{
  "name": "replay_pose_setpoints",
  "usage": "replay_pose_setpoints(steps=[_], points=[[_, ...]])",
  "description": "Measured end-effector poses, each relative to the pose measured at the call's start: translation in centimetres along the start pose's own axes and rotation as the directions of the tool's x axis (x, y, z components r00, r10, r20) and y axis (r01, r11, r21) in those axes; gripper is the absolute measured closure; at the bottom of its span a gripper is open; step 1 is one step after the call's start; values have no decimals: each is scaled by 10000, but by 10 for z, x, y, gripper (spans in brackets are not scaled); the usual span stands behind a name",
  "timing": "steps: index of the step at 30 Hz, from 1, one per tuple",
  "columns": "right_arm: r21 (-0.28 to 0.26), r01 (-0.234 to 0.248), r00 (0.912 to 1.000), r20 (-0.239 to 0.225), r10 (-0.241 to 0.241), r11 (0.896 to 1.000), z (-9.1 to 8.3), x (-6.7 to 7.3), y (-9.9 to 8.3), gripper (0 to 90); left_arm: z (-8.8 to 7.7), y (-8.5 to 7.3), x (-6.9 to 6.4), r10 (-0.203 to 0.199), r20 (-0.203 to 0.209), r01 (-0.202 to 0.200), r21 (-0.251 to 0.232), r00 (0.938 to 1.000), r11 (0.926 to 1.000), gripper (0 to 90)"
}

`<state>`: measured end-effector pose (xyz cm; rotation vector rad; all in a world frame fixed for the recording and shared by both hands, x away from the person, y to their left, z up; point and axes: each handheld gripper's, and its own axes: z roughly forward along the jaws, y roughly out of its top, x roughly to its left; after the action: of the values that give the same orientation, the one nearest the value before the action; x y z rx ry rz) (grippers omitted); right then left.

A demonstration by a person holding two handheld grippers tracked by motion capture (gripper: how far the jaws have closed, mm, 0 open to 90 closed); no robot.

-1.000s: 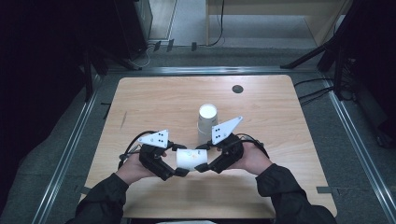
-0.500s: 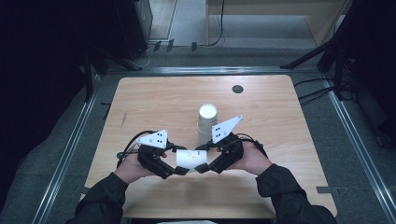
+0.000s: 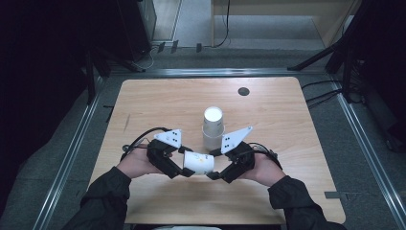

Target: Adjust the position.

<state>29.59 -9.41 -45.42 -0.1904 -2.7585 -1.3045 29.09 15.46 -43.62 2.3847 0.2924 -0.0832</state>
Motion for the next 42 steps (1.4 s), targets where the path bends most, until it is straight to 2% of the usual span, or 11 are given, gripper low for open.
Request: replay_pose_setpoints(steps=[4,8,14,20,25,29,31,34,38,39,42], points=[[183,-71,9994,328,65,9998,1,1,-6,252,6,9,2,354,-207,-338,725,9992,9968,263],[375,-124,9986,517,104,9992,4,0,-11,252,14,16,3,452,-227,-421,1246,9987,9913,263],[575,-87,9980,636,50,9983,12,0,-15,255,27,24,3,817,-191,-761,2030,9965,9762,263],[890,59,9977,667,-118,9960,22,0,-17,265,37,28,2,1012,-208,-927,2524,9946,9632,263],[1150,148,9976,657,-225,9933,30,-1,-17,267,41,30,1,1086,-271,-973,2703,9937,9578,262],[1333,125,9980,596,-206,9910,35,-1,-18,272,46,30,-3,1263,-364,-1099,2984,9913,9481,261],[1469,172,9981,554,-256,9890,39,-1,-18,277,48,30,-4,1439,-328,-1262,3172,9890,9399,260],[1513,168,9984,500,-246,9884,41,-1,-18,289,50,31,-6,1513,-282,-1336,3309,9881,9342,259],[1520,142,9992,345,-197,9883,43,-1,-19,333,51,30,-5,1484,-216,-1332,3278,9887,9353,258],[1515,128,9994,286,-173,9884,43,-1,-19,338,51,29,-5,1447,-98,-1343,3141,9894,9398,259],[1526,116,9998,164,-142,9882,43,-1,-19,345,51,29,-4,1405,-3,-1334,3122,9901,9406,258]])
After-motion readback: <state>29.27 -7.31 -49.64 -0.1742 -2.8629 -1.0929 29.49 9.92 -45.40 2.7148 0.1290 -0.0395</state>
